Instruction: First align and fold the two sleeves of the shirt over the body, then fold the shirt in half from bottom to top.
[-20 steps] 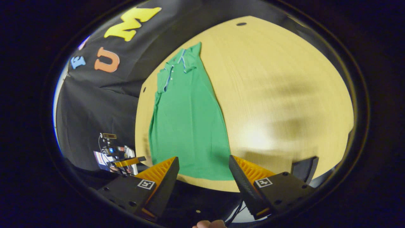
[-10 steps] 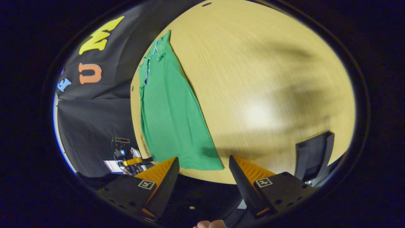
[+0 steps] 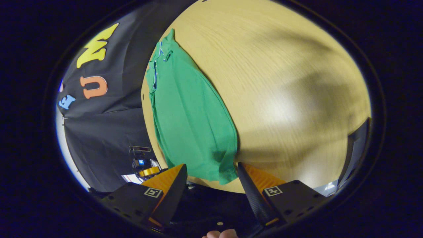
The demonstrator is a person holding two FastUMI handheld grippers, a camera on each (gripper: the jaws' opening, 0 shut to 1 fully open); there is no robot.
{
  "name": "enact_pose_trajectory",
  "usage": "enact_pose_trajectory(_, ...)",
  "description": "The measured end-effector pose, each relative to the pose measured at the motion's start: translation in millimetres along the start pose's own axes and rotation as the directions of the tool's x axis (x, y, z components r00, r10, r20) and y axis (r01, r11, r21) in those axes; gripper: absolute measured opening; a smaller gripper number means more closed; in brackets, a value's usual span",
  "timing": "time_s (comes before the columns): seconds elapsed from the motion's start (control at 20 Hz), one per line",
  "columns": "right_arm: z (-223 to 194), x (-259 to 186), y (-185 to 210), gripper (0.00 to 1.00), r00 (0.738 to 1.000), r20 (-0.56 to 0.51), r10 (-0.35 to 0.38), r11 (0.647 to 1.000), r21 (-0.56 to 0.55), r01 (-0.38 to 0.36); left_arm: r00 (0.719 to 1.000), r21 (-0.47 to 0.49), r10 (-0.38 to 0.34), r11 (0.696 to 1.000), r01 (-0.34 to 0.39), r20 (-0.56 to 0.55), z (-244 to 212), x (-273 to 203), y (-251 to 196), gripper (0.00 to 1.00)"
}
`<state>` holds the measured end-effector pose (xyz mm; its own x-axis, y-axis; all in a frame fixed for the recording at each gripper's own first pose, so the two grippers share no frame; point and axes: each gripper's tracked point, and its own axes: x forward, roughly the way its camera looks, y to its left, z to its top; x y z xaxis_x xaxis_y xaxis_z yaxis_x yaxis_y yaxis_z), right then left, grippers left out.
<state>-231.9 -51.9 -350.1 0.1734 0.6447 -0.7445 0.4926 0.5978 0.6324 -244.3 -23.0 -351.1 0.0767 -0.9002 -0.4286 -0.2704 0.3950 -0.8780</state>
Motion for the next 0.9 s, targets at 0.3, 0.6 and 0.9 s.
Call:
enact_pose_trajectory(0.3,7,21,16,0.89,1.0,-0.003,0.023,0.999,0.029,-0.023,1.0,-0.05,0.008,0.999,-0.009,-0.023,8,22,-5,0.73)
enact_pose_trajectory(0.6,8,37,24,0.66,0.999,-0.011,0.031,0.999,0.042,-0.031,0.994,-0.113,0.108,0.988,-0.108,-0.007,13,34,1,0.24)
enact_pose_trajectory(0.9,6,43,21,0.07,1.0,-0.021,0.02,0.996,0.087,-0.018,0.977,0.003,0.207,0.978,-0.207,0.042,17,35,5,0.09)
